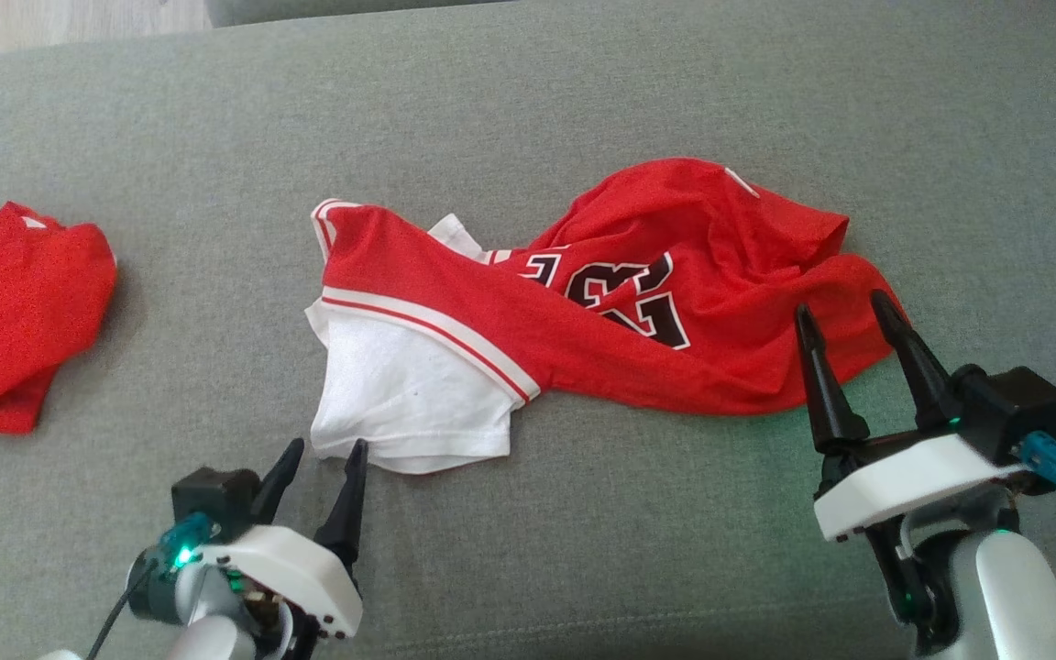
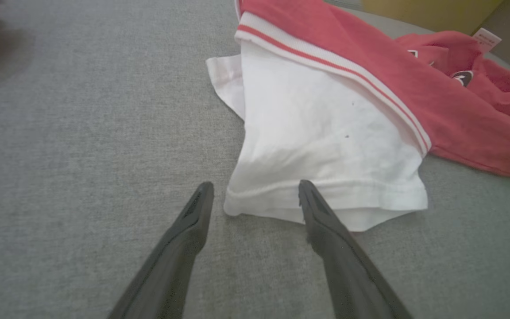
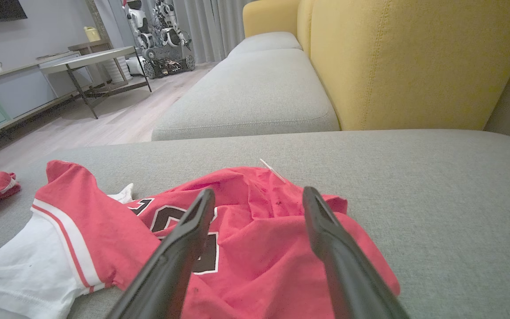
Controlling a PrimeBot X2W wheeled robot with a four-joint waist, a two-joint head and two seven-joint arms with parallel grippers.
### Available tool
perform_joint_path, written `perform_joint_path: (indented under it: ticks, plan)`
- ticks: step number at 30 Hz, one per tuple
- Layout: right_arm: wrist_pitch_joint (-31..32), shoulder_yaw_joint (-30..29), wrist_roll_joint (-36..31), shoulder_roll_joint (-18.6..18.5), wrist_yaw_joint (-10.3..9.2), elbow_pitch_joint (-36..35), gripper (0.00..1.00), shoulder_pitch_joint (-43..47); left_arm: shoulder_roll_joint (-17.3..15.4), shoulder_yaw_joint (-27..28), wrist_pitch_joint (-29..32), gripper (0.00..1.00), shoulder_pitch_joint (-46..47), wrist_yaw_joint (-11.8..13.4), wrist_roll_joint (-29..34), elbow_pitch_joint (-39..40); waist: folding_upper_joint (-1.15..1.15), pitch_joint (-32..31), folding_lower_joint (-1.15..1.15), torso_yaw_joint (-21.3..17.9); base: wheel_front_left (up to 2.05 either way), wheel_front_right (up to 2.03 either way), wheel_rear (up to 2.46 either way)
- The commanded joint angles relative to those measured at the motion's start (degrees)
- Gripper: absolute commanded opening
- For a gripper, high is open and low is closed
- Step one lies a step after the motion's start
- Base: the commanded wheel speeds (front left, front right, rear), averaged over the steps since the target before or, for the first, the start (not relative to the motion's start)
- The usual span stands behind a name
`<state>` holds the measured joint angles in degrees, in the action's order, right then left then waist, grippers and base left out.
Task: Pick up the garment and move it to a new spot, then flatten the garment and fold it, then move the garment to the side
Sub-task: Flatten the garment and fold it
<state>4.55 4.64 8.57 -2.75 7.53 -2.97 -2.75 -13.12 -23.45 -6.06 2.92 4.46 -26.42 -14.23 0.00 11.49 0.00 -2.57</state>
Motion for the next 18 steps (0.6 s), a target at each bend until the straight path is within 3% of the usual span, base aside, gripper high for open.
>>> perform_joint_path:
  ticks: [1, 2, 3, 4, 6, 12, 18]
  plan:
    - [-0.2, 1.1, 0.4, -0.1, -0.04, -1.7, 1.0, -1.2, -0.3, 1.7, -0.8, 1.0, 2.7, -0.5, -0.5, 0.6, 0.0, 0.1, 0.0, 0.0, 0.0, 0.0, 0.0]
    - [-0.2, 1.1, 0.5, -0.1, -0.04, -1.7, 1.0, -1.2, -0.2, 1.7, -1.0, 1.0, 2.9, -0.7, -0.7, 0.2, 0.0, 0.1, 0.0, 0.0, 0.0, 0.0, 0.0]
    - [-0.2, 1.1, 0.5, -0.1, -0.04, -1.6, 1.0, -1.2, -0.2, 1.7, -1.1, 0.85, 3.1, -0.9, -0.8, -0.2, 0.0, 0.1, 0.0, 0.0, 0.0, 0.0, 0.0]
    - [-0.2, 1.0, 0.5, -0.1, -0.04, -1.5, 1.0, -1.2, -0.2, 1.6, -1.3, 0.49, 3.3, -1.1, -0.9, -0.6, 0.0, 0.1, 0.0, 0.0, 0.0, 0.0, 0.0]
    - [-0.1, 0.8, 0.7, -0.1, -0.04, -1.3, 1.0, -1.3, -0.1, 1.6, -1.5, 0.0, 3.6, -1.5, -1.2, -1.2, 0.0, 0.1, 0.0, 0.1, 0.0, 0.0, 0.0]
    - [0.0, -0.5, 1.1, -0.1, -0.04, -0.1, 1.0, -1.4, -0.3, 1.4, -2.2, 0.0, 4.2, -1.9, -1.3, -2.4, 0.0, 0.2, 0.0, 0.2, 0.0, 0.0, 0.0]
    - [1.0, -5.4, -0.6, -0.2, -0.04, 5.0, 1.0, -2.4, -0.4, 1.3, -2.9, 0.0, 4.7, -1.5, -1.1, -2.5, 0.0, 0.6, 0.0, 0.4, 0.0, 0.0, 0.0]
